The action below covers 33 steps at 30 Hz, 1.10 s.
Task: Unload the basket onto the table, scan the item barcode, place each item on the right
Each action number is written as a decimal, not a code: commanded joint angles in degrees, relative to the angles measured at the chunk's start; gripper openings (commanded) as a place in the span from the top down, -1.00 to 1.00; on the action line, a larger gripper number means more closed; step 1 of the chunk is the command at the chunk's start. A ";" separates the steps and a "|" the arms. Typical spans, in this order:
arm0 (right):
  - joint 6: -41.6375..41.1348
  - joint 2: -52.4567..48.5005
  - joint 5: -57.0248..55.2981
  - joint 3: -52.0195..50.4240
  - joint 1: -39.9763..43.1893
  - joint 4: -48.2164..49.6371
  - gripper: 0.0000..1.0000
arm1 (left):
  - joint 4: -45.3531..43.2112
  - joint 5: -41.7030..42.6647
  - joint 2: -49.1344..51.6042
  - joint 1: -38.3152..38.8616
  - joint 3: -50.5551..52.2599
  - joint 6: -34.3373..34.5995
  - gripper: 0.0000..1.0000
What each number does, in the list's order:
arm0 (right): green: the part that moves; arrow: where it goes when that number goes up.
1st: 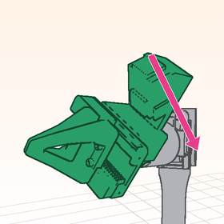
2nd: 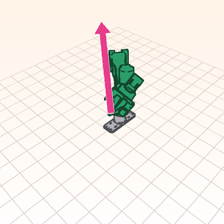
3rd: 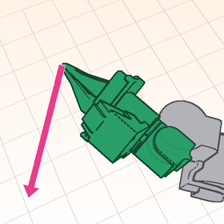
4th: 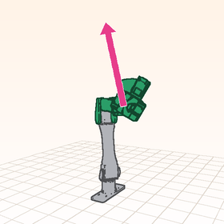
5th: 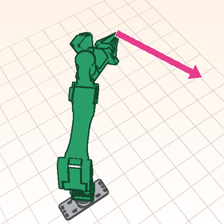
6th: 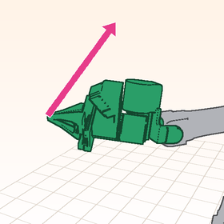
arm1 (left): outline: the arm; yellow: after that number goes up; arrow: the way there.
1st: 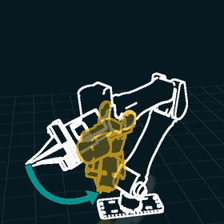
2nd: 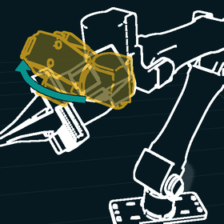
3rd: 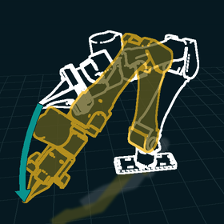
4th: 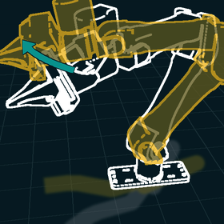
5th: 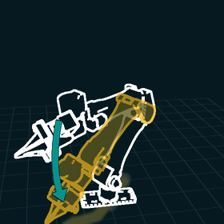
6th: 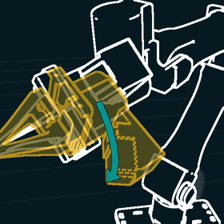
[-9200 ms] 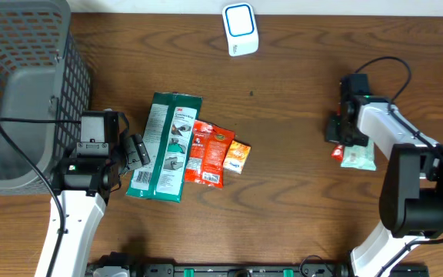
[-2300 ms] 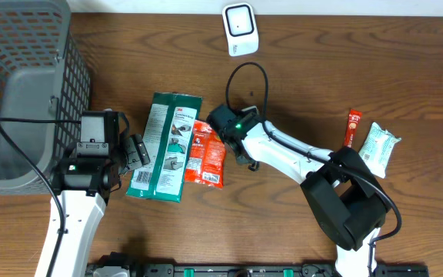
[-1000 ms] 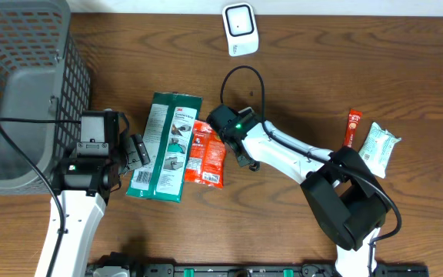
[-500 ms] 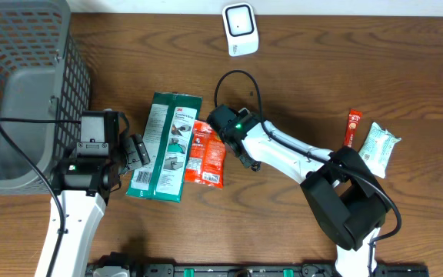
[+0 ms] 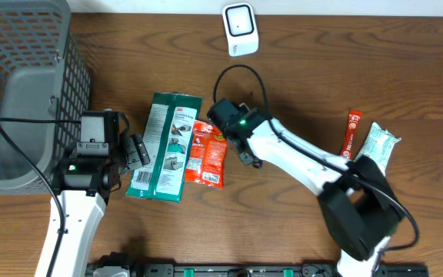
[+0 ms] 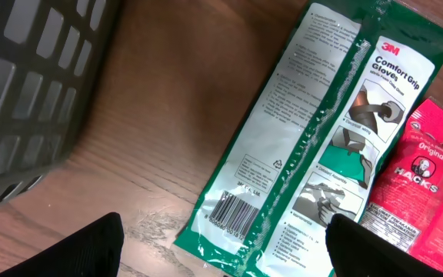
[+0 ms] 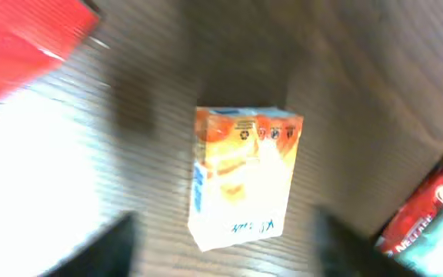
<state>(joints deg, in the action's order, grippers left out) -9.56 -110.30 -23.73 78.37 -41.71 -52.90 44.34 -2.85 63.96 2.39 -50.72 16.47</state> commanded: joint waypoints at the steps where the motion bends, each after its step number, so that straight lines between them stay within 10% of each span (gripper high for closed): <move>1: 0.28 2.03 5.44 1.22 -0.33 -0.04 -0.98 | -0.13 0.35 0.02 -0.17 -0.83 0.11 -0.70; 7: -2.16 1.97 5.60 1.20 -0.33 -0.59 -0.18 | -0.24 0.35 0.02 -0.20 -0.83 0.11 -0.70; 13: -10.34 1.97 1.14 0.55 -0.33 -0.72 0.21 | -0.24 0.35 0.02 -0.17 -0.83 0.11 -0.70; 33: -12.20 1.86 -9.22 -7.85 -3.89 7.89 0.28 | -0.24 0.35 0.02 -0.17 -0.83 0.11 -0.71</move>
<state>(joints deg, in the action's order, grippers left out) -21.08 -108.79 -29.61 72.07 -44.40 -46.15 44.10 -2.85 63.96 2.39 -50.72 16.49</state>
